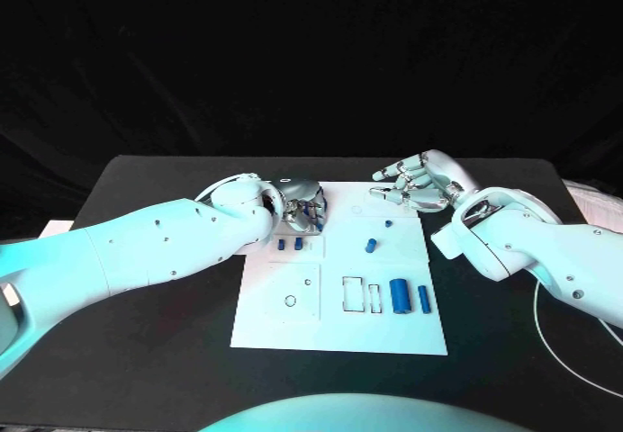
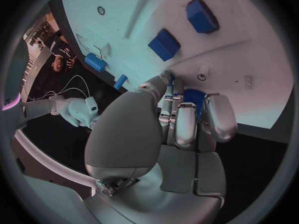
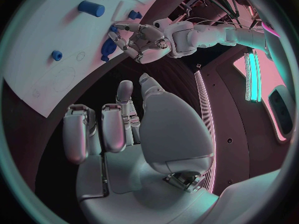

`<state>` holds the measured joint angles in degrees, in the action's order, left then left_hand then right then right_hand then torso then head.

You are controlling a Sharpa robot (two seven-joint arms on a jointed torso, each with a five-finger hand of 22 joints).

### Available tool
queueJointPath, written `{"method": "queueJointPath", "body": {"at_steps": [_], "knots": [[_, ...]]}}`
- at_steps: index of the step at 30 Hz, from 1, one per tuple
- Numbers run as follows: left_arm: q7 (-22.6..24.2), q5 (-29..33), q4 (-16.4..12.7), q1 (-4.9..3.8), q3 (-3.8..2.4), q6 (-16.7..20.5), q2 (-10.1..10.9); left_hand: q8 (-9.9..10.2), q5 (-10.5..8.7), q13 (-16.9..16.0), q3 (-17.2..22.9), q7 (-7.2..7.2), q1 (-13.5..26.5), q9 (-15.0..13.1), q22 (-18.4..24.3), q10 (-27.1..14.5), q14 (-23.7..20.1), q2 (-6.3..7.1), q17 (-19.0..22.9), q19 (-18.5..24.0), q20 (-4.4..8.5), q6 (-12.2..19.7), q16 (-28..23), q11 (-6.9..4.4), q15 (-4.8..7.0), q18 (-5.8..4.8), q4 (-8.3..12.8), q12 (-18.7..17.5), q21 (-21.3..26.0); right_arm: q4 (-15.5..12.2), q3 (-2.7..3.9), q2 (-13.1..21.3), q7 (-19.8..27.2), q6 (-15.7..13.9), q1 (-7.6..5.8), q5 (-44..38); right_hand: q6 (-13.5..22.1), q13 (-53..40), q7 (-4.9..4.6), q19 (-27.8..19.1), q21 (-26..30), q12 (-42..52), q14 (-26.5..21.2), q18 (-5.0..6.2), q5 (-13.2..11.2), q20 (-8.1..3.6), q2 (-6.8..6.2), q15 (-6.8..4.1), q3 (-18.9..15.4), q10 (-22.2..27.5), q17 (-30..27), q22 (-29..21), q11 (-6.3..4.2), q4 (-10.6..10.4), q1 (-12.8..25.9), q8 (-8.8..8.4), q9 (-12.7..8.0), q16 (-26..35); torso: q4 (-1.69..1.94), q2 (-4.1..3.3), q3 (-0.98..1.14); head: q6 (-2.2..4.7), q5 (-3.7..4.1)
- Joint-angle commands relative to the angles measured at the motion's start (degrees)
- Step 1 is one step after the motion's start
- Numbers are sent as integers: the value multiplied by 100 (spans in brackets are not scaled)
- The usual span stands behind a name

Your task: Assemble the parts on the task board

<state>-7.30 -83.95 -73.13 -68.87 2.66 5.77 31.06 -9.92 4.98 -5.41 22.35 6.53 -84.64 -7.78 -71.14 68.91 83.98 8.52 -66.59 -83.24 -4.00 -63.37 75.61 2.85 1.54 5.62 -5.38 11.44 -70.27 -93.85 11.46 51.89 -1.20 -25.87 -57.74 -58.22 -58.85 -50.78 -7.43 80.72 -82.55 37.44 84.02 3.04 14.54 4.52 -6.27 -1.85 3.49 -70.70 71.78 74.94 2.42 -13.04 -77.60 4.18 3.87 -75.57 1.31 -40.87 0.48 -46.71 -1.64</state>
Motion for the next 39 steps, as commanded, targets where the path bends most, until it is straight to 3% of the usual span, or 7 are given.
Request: {"method": "queueJointPath", "body": {"at_steps": [1,10,13,21,28,39], "knots": [[68,384,-105,4,-31,276,77,-12,-26,-7,38,11,65,-4,-28,71,209,1,20,-40,-10,-55,0,-1,25,-96,0,7,-45,-2,-1,-3,34,74,4,-18,-10,-11,-6,-34,25,25,228,31,32,18,41,18,-30,31,4,127,5,11,-11,0,10,15,6,7,-2,5,2],[80,889,-402,-15,-219,578,387,1,1,-6,86,15,76,4,-75,112,204,0,58,-49,-6,-91,-9,-3,29,-105,26,-26,-87,23,-2,-3,30,73,4,-18,-10,-11,-6,-34,25,25,228,31,32,18,41,18,-30,31,4,127,5,11,-11,0,10,15,9,8,2,39,6],[60,938,-494,-32,-245,556,514,3,2,-6,92,13,78,6,-78,117,204,2,59,-49,-5,-95,-8,-4,29,-106,30,-32,-90,30,-4,0,28,73,4,-16,-10,-11,-6,-34,25,25,228,31,32,18,41,18,-30,31,4,127,5,11,-11,0,10,15,14,5,3,54,6],[-51,972,-601,-45,-256,296,757,11,5,-5,108,10,90,10,-94,133,203,10,69,-51,-3,-110,-7,-6,30,-109,41,-49,-104,31,-7,15,24,75,4,-14,-12,-6,-6,-37,28,22,228,32,38,18,43,18,-34,33,3,123,5,7,-9,1,10,16,10,2,-7,40,20],[-124,978,-625,-47,-243,148,914,33,-7,-3,115,3,174,23,-111,164,200,42,88,-47,-2,-132,-3,-7,30,-110,27,-91,-114,26,-9,21,19,73,4,-14,-12,-6,-6,-37,28,22,228,32,38,18,43,18,-34,33,3,123,5,7,-9,1,10,16,0,-1,-2,23,44],[-136,931,-557,-39,-205,115,920,35,-8,-3,115,2,181,24,-113,166,200,44,91,-47,-2,-134,-4,-7,30,-111,26,-94,-116,25,-9,13,17,59,4,-14,-13,0,-6,-35,27,18,228,31,44,18,44,18,-39,35,2,125,5,4,-7,2,11,18,-4,-3,-8,9,36]]}}
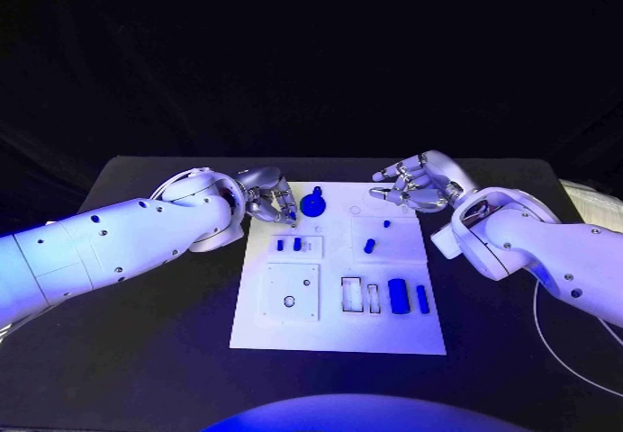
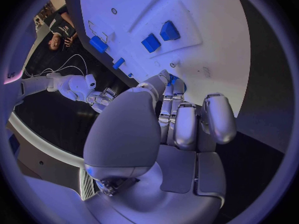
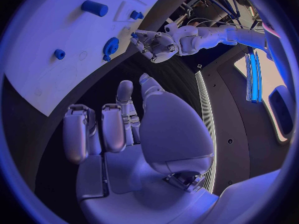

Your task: Assemble the parts on the task board

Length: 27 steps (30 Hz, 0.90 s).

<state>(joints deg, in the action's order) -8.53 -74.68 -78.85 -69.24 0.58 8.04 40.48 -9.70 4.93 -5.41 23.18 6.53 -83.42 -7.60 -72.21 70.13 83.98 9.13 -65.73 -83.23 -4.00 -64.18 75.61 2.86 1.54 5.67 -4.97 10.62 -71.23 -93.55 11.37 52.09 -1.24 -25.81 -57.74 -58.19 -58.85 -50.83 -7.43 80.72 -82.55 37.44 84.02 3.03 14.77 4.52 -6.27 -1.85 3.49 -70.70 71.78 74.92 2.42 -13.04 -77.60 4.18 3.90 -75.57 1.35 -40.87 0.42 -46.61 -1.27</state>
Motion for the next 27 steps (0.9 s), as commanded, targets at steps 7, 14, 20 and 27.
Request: {"method": "queueJointPath", "body": {"at_steps": [7,14,20,27], "knots": [[-4,-39,76,6,25,-138,-76,19,-5,-2,37,-2,68,10,-8,50,199,-15,7,-46,-2,-57,-2,-11,32,-116,-14,-23,-20,-1,-1,-12,23,50,5,-17,-13,5,-6,-35,27,18,228,31,20,18,44,18,-39,35,1,127,5,4,-7,2,8,18,-6,-1,5,-15,-9],[-39,-72,141,17,53,-235,-147,26,-4,-2,52,-4,67,13,-8,57,199,-23,6,-44,0,-62,2,-14,34,-115,-8,-33,-18,-1,-1,-17,26,54,5,-17,-13,5,-6,-35,27,18,228,31,20,18,44,18,-39,35,1,127,5,4,-7,2,8,18,-8,-1,5,-24,-15],[-62,-81,142,21,67,-315,-164,27,-5,-3,59,-6,69,14,-8,64,197,-27,22,-42,0,-68,-6,-15,35,-115,-6,-37,-17,2,-1,-14,21,57,5,-17,-13,5,-6,-35,27,18,228,31,20,18,44,18,-39,35,1,127,5,4,-7,2,8,18,-7,1,7,-35,-20],[-111,-93,142,22,75,-378,-165,28,-6,-4,65,-10,71,15,-10,73,196,-28,22,-41,1,-75,-3,-18,37,-115,-2,-41,-18,1,-1,-12,21,60,5,-17,-13,5,-6,-35,27,18,228,31,20,18,44,18,-39,35,1,127,5,4,-7,2,8,18,-1,3,5,-39,-20]]}}
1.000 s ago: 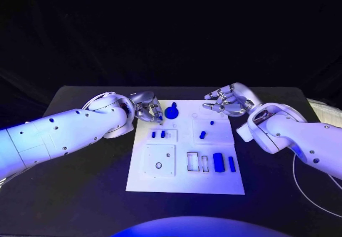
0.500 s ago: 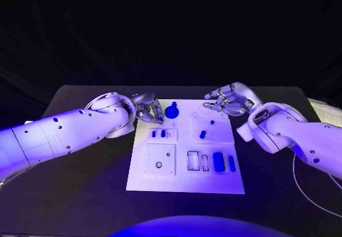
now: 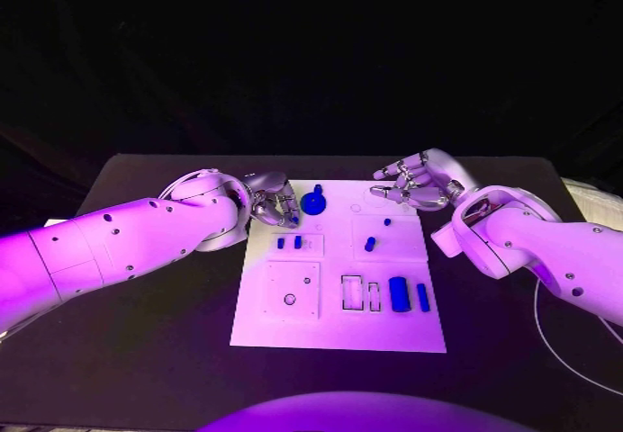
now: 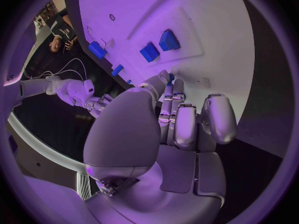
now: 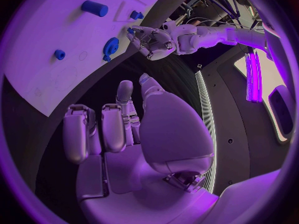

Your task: Assemble the parts on the task board

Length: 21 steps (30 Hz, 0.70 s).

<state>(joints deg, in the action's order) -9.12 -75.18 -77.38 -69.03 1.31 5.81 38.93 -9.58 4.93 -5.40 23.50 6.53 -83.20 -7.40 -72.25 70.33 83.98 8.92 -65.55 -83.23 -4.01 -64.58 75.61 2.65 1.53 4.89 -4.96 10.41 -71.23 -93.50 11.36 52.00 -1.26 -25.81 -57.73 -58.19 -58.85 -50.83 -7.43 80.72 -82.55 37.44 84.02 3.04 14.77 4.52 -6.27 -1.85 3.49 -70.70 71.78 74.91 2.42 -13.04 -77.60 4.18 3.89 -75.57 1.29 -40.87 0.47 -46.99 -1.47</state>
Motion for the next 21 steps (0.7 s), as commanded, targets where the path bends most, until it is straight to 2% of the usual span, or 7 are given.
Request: {"method": "queueJointPath", "body": {"at_steps": [1,21], "knots": [[-58,-45,-2,2,2,-160,-9,15,-6,-5,33,-9,49,-5,-6,53,196,-7,3,-42,1,-35,-3,3,37,-37,-3,-20,-18,-5,-1,-4,23,60,4,-18,-13,4,-6,-35,27,18,228,31,21,18,44,18,-39,35,1,128,5,4,-7,2,9,18,4,2,-1,1,0],[-62,-66,2,2,5,-177,2,17,-8,-7,39,-12,51,-4,-11,64,196,-4,7,-41,2,-43,-3,0,40,-37,4,-25,-22,-2,-2,-4,28,75,8,-18,-13,5,-6,-37,30,24,228,32,31,18,51,18,-43,34,0,125,5,0,-11,2,9,21,3,0,0,-16,-11]]}}
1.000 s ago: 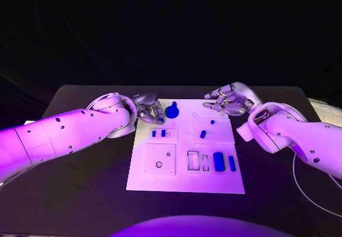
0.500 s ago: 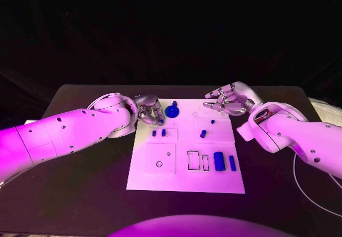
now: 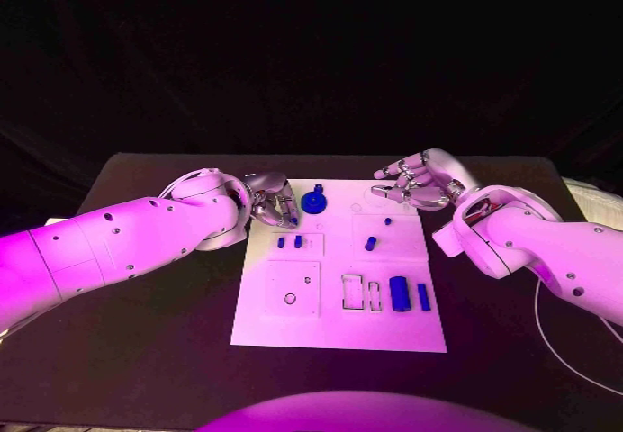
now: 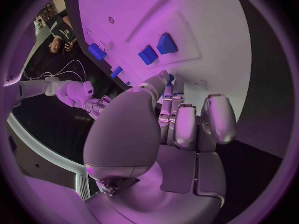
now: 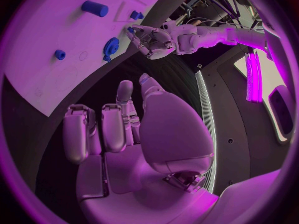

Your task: Assemble the parts on the task board

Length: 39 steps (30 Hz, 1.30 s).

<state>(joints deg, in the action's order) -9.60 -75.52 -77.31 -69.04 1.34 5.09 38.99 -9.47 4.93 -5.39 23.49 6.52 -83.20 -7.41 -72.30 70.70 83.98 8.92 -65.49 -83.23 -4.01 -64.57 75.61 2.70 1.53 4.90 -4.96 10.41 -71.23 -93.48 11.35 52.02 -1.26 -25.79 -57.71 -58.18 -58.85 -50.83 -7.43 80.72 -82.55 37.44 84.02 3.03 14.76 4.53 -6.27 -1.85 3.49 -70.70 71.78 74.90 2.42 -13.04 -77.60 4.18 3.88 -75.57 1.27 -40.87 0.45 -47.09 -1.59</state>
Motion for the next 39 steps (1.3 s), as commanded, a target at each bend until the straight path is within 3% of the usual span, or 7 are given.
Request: {"method": "queueJointPath", "body": {"at_steps": [1,7,16,32,39], "knots": [[-14,-32,-3,3,2,-107,-4,7,-8,-8,39,-11,51,-3,-6,27,196,-4,1,-41,2,-44,-3,-5,40,-38,4,-25,-22,-4,-1,-5,28,73,6,-19,-13,5,-6,-37,30,24,228,32,31,18,51,18,-43,34,0,126,5,0,-11,2,9,21,4,0,1,-8,1],[-56,-32,16,4,2,-156,-15,41,-12,-5,45,0,82,13,-5,22,191,26,23,-34,4,-23,-6,3,37,-36,14,-62,-15,-5,-1,-7,30,73,7,-19,-13,5,-6,-37,30,24,228,32,31,18,51,18,-43,34,0,126,5,0,-11,2,9,21,0,0,3,-13,-5],[-142,-33,50,13,2,-249,-39,340,-24,6,121,128,167,163,-20,-32,176,119,91,-13,-47,317,-2,94,-35,-38,43,-218,-6,-11,-1,-1,30,68,8,-19,-13,5,-6,-37,30,24,228,32,31,18,51,18,-43,34,0,126,5,0,-11,2,9,21,-1,-4,5,-25,-5],[-143,-33,56,18,3,-237,-46,411,-25,-1,153,162,178,206,-36,-16,170,140,114,-10,-64,371,0,114,-50,-39,60,-247,-14,-9,-1,3,28,68,9,-19,-13,5,-6,-37,30,24,228,32,31,18,51,18,-43,34,0,126,5,0,-11,2,9,21,0,2,5,-24,1],[-179,-21,52,18,2,-205,-9,583,-20,14,199,244,207,314,-40,-110,162,209,140,4,-107,586,17,185,-105,-38,88,-364,-1,14,-2,10,-53,79,10,-56,49,330,-26,-149,130,-397,178,69,47,24,67,31,-57,294,-179,-33,25,-9,-62,-22,0,188,0,1,4,-22,11]]}}
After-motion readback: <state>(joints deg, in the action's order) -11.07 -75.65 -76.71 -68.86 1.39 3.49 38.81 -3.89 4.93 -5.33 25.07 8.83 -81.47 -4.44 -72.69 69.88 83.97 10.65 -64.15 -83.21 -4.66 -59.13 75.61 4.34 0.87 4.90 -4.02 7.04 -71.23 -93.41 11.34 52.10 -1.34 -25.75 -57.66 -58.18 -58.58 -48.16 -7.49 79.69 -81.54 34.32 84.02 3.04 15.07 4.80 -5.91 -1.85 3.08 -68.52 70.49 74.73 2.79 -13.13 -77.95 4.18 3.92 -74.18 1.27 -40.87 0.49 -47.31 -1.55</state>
